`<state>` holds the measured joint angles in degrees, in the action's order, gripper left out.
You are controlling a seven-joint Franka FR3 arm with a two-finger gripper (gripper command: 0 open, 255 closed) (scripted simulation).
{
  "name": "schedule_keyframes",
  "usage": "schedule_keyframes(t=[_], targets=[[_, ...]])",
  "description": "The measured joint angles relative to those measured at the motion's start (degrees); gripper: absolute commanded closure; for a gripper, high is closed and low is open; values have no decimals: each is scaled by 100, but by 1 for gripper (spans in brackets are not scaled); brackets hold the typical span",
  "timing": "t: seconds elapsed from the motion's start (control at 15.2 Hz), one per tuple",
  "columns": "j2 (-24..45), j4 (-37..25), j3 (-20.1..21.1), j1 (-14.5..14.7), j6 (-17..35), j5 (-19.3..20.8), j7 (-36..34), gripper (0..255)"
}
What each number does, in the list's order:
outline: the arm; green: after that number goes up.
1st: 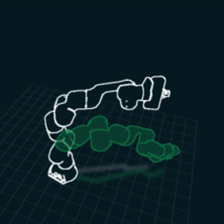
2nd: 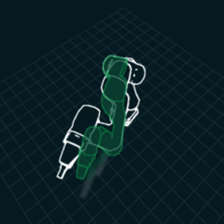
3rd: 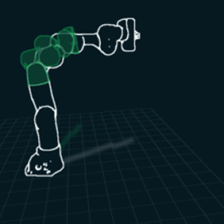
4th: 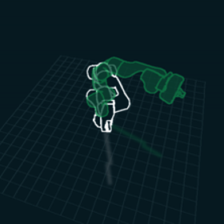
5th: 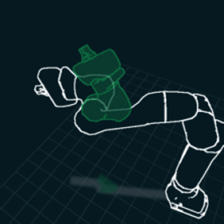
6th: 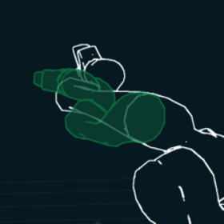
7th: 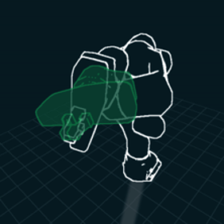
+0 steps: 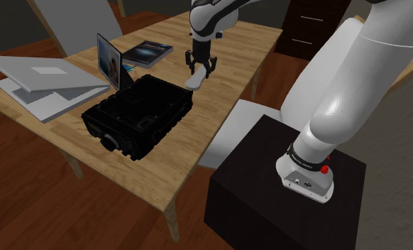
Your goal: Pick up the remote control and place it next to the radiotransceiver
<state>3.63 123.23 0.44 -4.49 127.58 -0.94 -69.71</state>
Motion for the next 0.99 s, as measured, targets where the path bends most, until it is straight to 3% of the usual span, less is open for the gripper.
schedule_keyframes(t=[0.26, 0.73, 0.79, 0.99], targets=[[153, 158, -3, -3, 311, -2, 11, 255], [181, 199, 0, 0, 381, -3, 6, 255], [181, 199, 0, 0, 382, -3, 7, 0], [180, 198, 0, 0, 382, -3, 7, 0]])
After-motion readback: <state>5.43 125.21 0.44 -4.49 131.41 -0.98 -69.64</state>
